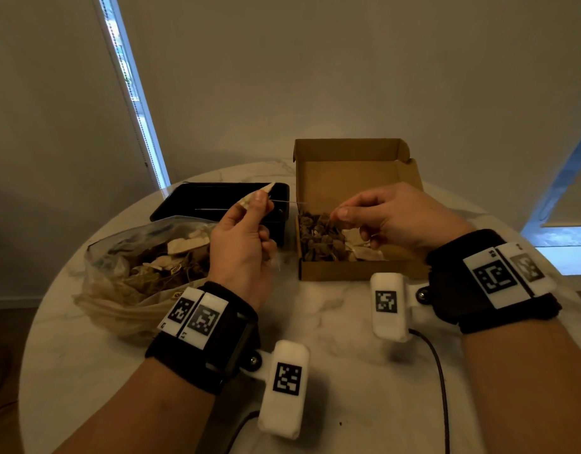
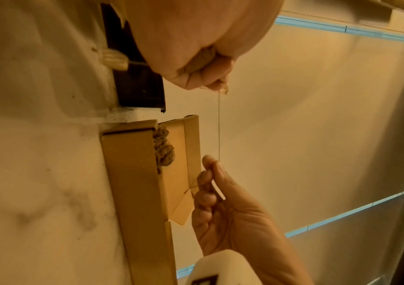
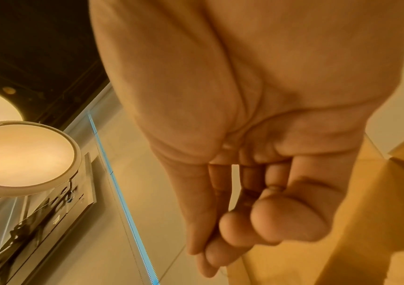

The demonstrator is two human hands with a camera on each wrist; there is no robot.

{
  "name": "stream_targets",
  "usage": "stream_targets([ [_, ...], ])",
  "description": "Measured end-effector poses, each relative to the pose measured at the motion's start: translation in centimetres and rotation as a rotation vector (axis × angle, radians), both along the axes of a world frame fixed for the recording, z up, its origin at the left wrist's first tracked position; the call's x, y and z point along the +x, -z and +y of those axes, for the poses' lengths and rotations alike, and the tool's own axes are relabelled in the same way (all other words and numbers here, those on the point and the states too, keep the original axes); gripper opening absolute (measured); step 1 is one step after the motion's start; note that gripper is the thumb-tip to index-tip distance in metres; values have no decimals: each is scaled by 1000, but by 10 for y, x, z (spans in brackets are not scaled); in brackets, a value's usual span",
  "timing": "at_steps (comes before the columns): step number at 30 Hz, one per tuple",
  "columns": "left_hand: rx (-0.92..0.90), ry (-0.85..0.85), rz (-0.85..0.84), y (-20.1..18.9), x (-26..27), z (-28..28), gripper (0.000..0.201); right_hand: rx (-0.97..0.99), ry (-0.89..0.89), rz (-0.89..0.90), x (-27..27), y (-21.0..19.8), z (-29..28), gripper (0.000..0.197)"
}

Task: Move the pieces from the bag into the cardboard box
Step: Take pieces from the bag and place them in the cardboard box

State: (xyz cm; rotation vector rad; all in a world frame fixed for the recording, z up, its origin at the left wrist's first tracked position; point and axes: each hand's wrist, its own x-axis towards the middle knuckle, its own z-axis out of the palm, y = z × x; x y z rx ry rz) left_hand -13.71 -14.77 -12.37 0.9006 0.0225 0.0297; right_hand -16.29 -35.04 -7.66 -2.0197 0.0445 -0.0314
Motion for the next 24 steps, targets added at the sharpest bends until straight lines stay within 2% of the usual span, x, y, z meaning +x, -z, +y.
stream_targets([
  [6,-7,5,27,-1,-2,0,21,170,24,2,2,1,-5,16],
  [10,-11,11,31,1,-1,0,23,216,139,-43,4,2,-8,13],
  [14,50,63,10,2,-1,-1,13,251,192,-116,4,-1,-6,11],
  [16,124,145,-6,2,-2,-3,12,289,141,-114,2,-4,-1,12],
  [19,287,284,-58,3,-8,-9,15,347,-15,14,-2,-7,5,12],
  [21,371,322,-90,4,-10,-12,18,353,-88,99,-5,-9,6,12],
  [24,408,345,-94,4,-11,-13,16,412,-105,107,-6,-10,4,16],
])
